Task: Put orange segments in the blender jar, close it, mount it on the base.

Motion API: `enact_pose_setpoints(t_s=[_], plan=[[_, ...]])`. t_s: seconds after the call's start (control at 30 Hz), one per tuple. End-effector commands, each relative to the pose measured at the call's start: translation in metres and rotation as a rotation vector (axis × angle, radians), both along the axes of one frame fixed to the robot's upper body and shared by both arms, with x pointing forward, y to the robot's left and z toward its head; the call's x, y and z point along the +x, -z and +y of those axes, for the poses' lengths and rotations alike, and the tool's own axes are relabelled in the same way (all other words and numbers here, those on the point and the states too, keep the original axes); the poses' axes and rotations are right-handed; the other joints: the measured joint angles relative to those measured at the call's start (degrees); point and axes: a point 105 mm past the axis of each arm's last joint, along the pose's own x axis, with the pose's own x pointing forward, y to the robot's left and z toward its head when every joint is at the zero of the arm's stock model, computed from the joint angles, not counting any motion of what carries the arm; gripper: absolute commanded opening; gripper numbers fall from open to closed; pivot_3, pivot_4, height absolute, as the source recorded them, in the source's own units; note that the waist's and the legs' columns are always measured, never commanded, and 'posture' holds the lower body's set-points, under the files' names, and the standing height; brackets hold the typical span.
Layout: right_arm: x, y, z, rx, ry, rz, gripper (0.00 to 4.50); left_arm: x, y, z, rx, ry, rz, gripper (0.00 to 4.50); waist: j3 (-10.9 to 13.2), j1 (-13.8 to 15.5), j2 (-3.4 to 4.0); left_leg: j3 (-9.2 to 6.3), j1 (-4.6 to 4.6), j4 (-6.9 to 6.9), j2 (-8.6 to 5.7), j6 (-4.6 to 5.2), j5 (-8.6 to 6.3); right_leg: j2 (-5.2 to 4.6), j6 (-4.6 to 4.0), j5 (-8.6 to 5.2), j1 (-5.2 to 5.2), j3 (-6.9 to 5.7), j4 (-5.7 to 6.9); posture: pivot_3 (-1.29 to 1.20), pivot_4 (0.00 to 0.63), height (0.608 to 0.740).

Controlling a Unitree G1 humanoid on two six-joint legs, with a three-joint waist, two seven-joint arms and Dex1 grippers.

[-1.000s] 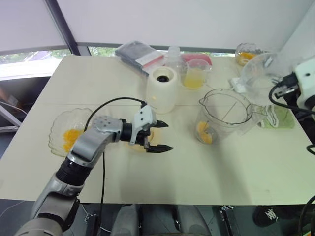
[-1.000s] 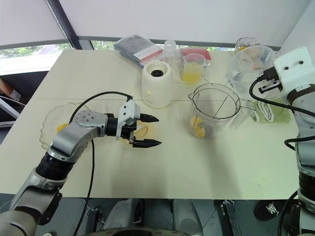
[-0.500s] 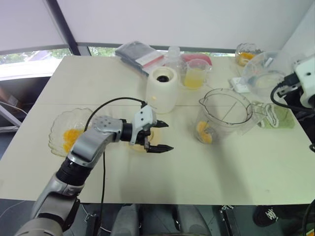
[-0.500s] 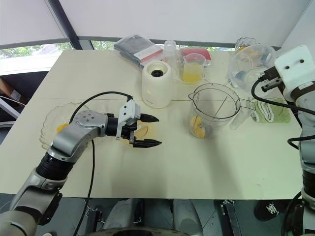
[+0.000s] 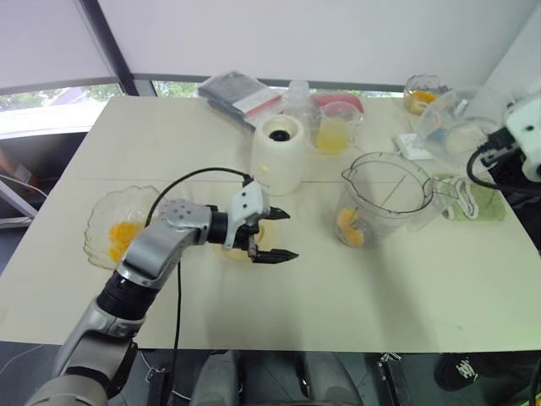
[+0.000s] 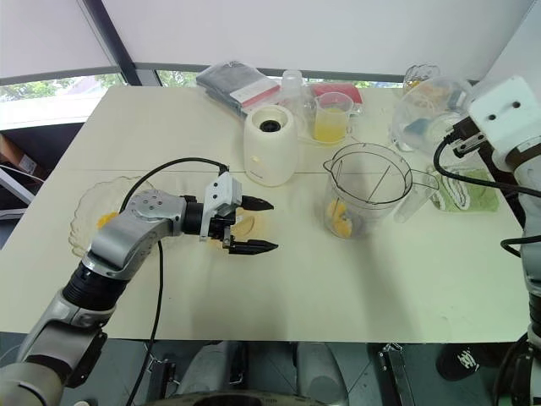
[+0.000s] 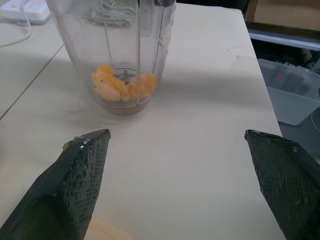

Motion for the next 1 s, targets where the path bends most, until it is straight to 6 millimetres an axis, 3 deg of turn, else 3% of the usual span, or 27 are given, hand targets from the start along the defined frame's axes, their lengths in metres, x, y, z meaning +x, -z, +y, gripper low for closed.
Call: enact_pose_setpoints(t_s=[0.03,0.63,1.0], plan=[[-0.011,-0.025,0.000,-0.091,0.015,-0.083,0.04,-0.002,-0.006,-0.003,-0.013,0.022,-0.042,4.50,0.00,0.01,0.00,0.00,0.01,0.01,0.00,0.00,0.00,0.00,0.00,0.00,0.00,0.00,0.02,0.00,0.150,0.740],[-0.010,-0.009,0.007,-0.265,-0.004,-0.027,0.04,0.000,-0.001,-0.001,-0.013,0.018,-0.045,4.50,0.00,0.01,0.00,0.01,0.10,0.06,-0.02,-0.01,0.01,0.01,0.00,0.00,0.00,0.01,0.25,0.00,0.150,0.740],[-0.007,-0.009,0.009,-0.274,-0.011,-0.031,0.04,0.001,-0.001,0.000,-0.017,0.013,-0.046,4.50,0.00,-0.01,0.00,0.01,0.11,0.08,-0.03,-0.02,0.01,0.01,0.00,0.00,0.00,0.02,0.29,0.00,0.150,0.740]])
